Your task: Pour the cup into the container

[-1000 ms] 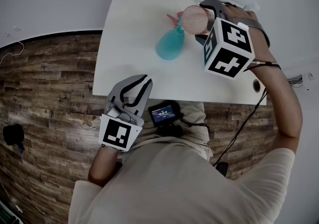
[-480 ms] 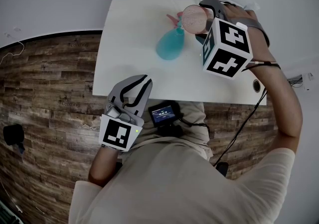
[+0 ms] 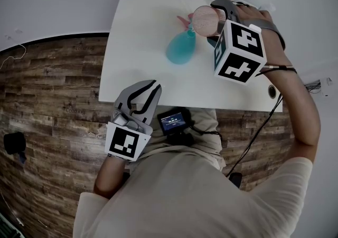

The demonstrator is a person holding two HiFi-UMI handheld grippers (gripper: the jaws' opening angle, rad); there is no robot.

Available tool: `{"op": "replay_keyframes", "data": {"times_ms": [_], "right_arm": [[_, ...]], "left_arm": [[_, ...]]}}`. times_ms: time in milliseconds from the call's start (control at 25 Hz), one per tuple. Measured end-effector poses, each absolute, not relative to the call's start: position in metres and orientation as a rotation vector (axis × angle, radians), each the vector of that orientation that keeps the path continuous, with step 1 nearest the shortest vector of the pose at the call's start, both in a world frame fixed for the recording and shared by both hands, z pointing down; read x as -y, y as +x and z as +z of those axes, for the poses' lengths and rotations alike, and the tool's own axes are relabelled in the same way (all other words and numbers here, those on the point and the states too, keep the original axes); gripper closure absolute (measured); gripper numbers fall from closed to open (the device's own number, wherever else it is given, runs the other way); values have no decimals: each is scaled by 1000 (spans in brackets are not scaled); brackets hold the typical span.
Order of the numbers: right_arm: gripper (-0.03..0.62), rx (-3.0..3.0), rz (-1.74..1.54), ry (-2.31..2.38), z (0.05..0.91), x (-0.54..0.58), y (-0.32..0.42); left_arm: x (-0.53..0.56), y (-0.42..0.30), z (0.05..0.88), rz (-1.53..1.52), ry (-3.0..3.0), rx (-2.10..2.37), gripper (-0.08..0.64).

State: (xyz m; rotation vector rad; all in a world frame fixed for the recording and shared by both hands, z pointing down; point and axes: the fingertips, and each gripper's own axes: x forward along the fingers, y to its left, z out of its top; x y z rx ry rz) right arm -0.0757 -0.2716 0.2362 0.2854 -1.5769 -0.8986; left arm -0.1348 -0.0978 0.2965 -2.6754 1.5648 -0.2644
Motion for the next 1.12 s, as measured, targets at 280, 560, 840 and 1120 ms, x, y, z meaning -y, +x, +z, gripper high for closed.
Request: {"op": "replay_keyframes", "data": {"times_ms": [280, 560, 840, 1120], "right_arm": [[221, 1569, -907, 286, 236, 272, -76], [221, 1558, -926, 280, 235, 271, -77], [221, 1546, -928, 278, 236, 270, -79], [221, 1528, -946, 285, 234, 272, -76]], "left_arm": [[96, -136, 296, -263, -2676, -1570, 520], [97, -136, 295, -264, -2673, -1570, 520], [96, -138, 294, -260, -2673, -1568, 520], [96, -137, 295, -265, -2671, -1569, 520]]}}
